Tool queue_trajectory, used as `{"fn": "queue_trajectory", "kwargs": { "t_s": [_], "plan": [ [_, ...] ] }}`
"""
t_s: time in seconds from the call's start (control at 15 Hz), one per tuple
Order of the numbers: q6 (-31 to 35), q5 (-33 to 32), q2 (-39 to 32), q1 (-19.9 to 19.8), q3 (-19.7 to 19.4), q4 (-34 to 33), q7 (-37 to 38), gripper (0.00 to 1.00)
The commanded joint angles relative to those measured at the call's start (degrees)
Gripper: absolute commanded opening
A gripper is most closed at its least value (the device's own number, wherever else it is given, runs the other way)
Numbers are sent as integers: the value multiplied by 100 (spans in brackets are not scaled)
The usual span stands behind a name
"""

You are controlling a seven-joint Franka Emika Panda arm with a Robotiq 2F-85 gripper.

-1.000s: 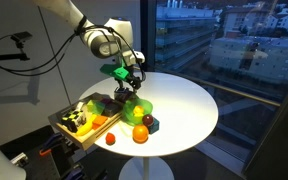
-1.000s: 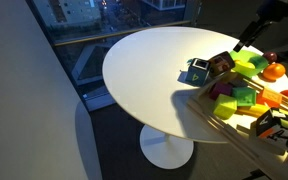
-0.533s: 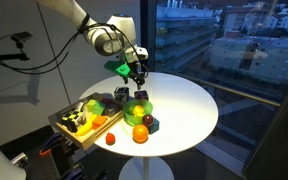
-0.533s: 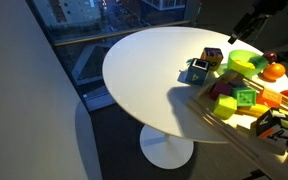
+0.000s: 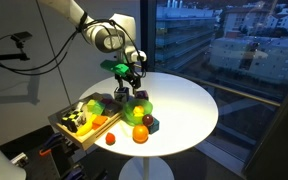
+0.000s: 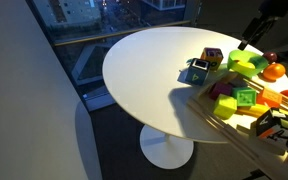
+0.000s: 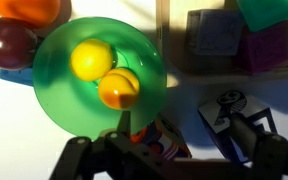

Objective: Put the purple and orange plush toy on the table

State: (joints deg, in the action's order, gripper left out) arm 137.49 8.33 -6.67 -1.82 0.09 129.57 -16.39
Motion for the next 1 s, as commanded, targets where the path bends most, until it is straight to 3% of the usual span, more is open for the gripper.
{"fn": "queue_trajectory", "kwargs": {
  "t_s": [0.0, 0.4, 0.93],
  "plan": [
    [-288, -493, 400, 5, -85, 174, 417, 100],
    [-699, -1317, 930, 4, -160, 467, 961, 100],
    [-2175, -1552, 1599, 8, -133, 527, 994, 100]
  ]
}}
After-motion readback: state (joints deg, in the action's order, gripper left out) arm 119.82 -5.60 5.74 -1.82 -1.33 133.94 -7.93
